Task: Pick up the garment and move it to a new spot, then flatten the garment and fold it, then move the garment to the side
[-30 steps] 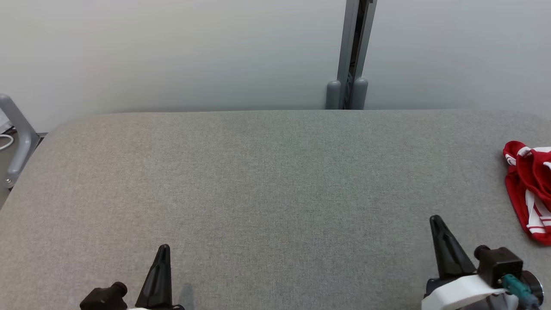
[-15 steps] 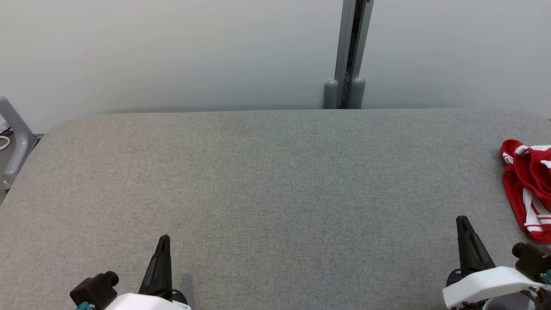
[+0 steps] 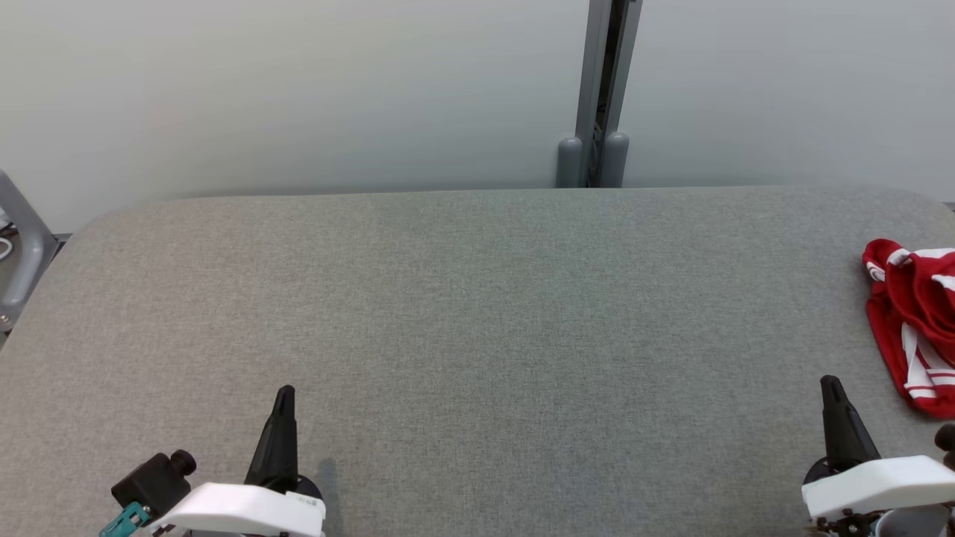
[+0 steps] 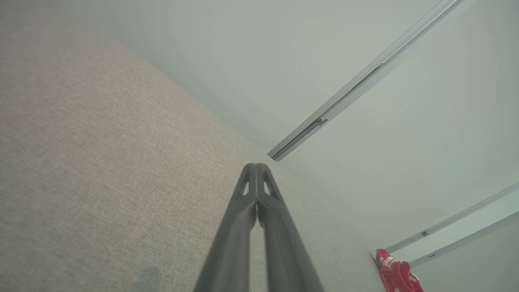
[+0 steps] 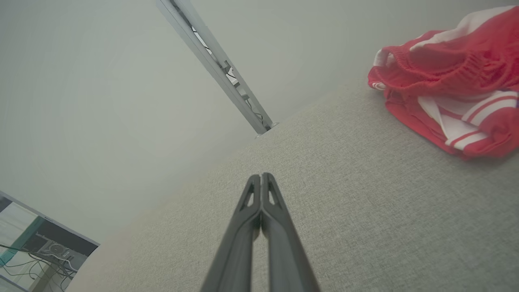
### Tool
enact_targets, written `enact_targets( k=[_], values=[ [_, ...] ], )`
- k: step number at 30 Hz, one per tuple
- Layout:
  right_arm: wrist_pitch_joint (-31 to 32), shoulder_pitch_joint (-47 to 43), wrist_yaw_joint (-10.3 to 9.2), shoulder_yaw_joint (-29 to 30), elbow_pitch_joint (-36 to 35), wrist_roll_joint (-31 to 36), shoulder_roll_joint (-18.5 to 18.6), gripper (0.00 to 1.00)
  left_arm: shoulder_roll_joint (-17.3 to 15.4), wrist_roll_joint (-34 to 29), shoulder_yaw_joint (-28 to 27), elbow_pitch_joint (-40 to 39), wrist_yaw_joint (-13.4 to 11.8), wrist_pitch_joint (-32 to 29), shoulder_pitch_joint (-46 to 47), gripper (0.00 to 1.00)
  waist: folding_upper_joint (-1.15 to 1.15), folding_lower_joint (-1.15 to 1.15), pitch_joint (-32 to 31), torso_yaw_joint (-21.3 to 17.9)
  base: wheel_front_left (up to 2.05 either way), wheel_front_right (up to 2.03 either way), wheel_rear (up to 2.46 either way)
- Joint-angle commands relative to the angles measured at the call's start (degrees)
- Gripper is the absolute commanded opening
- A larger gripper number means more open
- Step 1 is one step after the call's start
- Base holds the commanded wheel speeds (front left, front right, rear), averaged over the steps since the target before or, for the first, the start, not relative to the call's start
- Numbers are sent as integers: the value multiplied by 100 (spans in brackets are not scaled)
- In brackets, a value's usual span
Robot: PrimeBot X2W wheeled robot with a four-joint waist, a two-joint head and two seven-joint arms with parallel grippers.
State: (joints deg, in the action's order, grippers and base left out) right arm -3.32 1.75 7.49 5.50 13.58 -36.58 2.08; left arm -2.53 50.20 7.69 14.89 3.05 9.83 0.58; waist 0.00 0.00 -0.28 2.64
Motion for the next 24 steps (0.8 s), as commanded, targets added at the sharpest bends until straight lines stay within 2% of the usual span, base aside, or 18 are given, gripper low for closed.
enact_targets(
  k=[1,24],
  values=[
    [68,122,1,86,-105,-213,49,0,-17,166,-2,-48,46,-27,191,0,0,0,1,-3,0,0,0],
    [661,159,1,607,-147,-1994,68,0,-27,1625,47,140,186,-279,586,0,0,0,13,-70,0,0,0]
  ],
)
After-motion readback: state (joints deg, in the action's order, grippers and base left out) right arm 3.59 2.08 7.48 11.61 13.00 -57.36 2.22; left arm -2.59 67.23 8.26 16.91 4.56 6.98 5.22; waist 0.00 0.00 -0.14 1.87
